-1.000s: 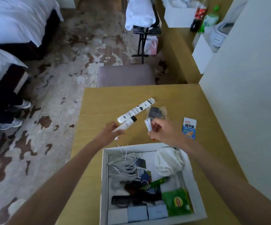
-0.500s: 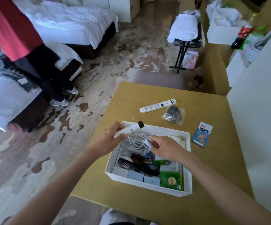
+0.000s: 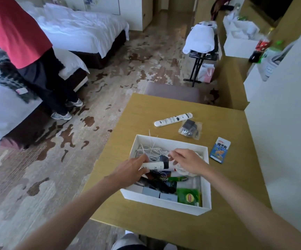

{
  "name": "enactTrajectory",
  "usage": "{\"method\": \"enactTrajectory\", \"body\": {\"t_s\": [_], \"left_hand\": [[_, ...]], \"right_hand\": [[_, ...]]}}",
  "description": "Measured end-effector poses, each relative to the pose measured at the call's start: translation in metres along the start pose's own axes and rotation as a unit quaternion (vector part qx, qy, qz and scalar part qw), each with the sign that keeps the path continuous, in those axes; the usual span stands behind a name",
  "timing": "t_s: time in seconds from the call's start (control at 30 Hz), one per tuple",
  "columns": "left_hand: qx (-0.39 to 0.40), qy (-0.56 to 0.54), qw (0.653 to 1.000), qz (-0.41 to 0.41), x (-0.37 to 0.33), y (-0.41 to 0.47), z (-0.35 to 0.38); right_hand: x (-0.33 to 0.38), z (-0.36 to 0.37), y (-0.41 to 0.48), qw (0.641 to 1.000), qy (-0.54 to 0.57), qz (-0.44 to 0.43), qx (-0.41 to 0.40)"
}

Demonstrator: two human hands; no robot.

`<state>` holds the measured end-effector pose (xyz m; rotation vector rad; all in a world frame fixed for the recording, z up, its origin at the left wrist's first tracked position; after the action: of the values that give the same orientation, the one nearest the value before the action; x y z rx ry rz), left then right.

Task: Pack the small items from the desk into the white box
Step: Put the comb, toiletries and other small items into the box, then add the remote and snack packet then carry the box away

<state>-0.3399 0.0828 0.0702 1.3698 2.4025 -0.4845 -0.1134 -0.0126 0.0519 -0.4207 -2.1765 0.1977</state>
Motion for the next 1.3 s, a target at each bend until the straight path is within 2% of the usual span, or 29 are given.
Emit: {"method": "enactTrajectory", "body": {"t_s": [0.1,0.27,0.4,0.53,0.8,0.93,1.03,1.17,1.3], "left_hand": [[0.018,0.034,0.998,0.040,-0.004,0.015,0.009],[0.034,0.086,0.991,0.096,-0.014,0.037,0.033],[0.049,0.110,0.983,0.140,-0.015,0.052,0.046],[0.052,0.106,0.978,0.174,-0.006,0.055,0.049],[-0.019,0.074,0.975,0.210,0.013,0.056,0.025],[-0.040,0.049,0.981,0.181,0.013,0.064,0.006],[-0.080,0.025,0.977,0.194,0.011,0.078,-0.011],[-0.115,0.046,0.976,0.178,0.018,0.104,-0.032],[-0.123,0.016,0.984,0.129,0.035,0.145,-0.052]], "right_hand": [[0.009,-0.006,-0.008,0.998,0.024,-0.014,0.056],[-0.007,0.006,-0.020,0.986,-0.133,0.017,0.096],[-0.019,0.020,-0.026,0.962,-0.261,0.010,0.085],[-0.028,0.026,-0.033,0.947,-0.317,-0.012,0.042],[-0.029,0.018,-0.027,0.956,-0.290,-0.005,0.040],[-0.015,-0.001,-0.007,0.973,-0.232,-0.004,-0.016],[-0.001,-0.019,0.014,0.986,-0.154,0.009,-0.066],[0.009,-0.038,0.039,0.988,-0.104,0.020,-0.108],[0.007,-0.052,0.057,0.984,-0.066,0.045,-0.159]]}}
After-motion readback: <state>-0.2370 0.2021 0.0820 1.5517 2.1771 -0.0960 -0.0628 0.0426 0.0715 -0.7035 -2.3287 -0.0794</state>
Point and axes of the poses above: each hand's wrist, its own y-axis towards the middle knuckle, its own z-axis out of the palm, x = y × z, the point moved 1 cm from there along y, towards the middle knuckle, and after that the axes turned 3 degrees about z, right-handed, at the moved point
